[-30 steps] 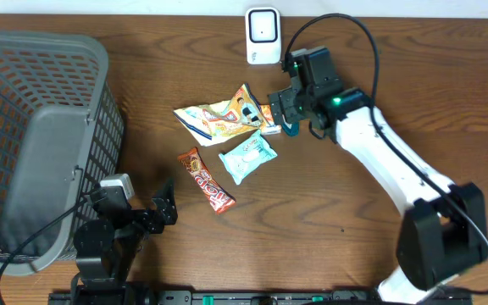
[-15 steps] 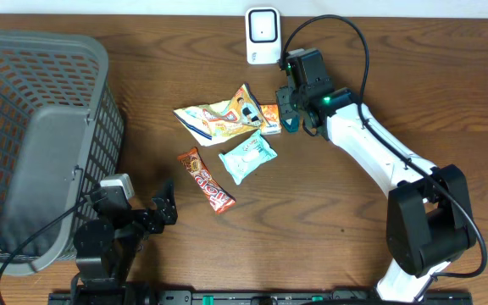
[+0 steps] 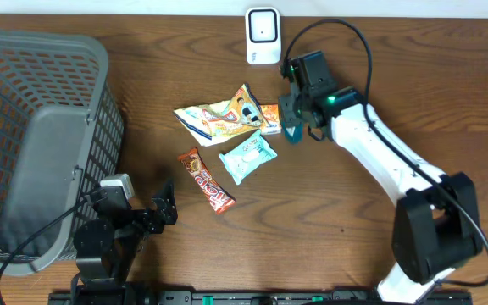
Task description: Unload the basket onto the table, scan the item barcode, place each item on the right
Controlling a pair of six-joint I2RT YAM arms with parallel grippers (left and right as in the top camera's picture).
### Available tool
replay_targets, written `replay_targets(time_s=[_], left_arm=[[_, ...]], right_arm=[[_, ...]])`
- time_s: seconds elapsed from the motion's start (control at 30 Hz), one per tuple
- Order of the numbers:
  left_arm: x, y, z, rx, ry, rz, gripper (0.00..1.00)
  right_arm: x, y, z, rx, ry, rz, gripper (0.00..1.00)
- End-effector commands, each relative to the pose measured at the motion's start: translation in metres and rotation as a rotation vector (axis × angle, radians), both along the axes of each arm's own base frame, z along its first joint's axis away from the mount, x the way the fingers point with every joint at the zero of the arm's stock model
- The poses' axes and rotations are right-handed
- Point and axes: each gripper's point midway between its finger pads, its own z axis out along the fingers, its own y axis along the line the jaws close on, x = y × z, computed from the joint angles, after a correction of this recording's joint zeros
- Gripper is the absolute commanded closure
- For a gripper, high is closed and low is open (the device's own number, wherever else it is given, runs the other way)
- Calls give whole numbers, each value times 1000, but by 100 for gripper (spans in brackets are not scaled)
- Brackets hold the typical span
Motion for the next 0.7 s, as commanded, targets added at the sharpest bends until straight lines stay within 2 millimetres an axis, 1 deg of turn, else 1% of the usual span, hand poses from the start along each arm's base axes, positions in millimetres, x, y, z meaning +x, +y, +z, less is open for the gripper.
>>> replay_targets(time_s=[0.0, 0.07, 0.13, 0.23, 0.37, 0.47, 0.57, 0.67], left_arm=[[0, 1, -1, 15, -1, 0, 2], [0, 1, -1, 14, -1, 0, 2], [0, 1, -1, 14, -1, 0, 2], [0, 1, -1, 14, -1, 0, 2], [0, 1, -1, 14, -1, 0, 2], [0, 1, -1, 14, -1, 0, 2], [0, 1, -1, 14, -1, 0, 2], [0, 1, -1, 14, -1, 0, 2]], right_arm=[[-37, 36, 74, 302, 4, 216, 92], [-56, 42, 92, 424, 53, 286, 93], [-69, 42, 104, 516, 99, 319, 95], [-86, 40, 116, 650, 174, 375, 98], [-113, 36, 143, 849, 213, 541, 99], [-121, 33, 149, 902, 234, 560, 99], [-128, 31, 147, 900, 248, 572, 99], [-130, 30, 145, 886, 245, 581, 99]])
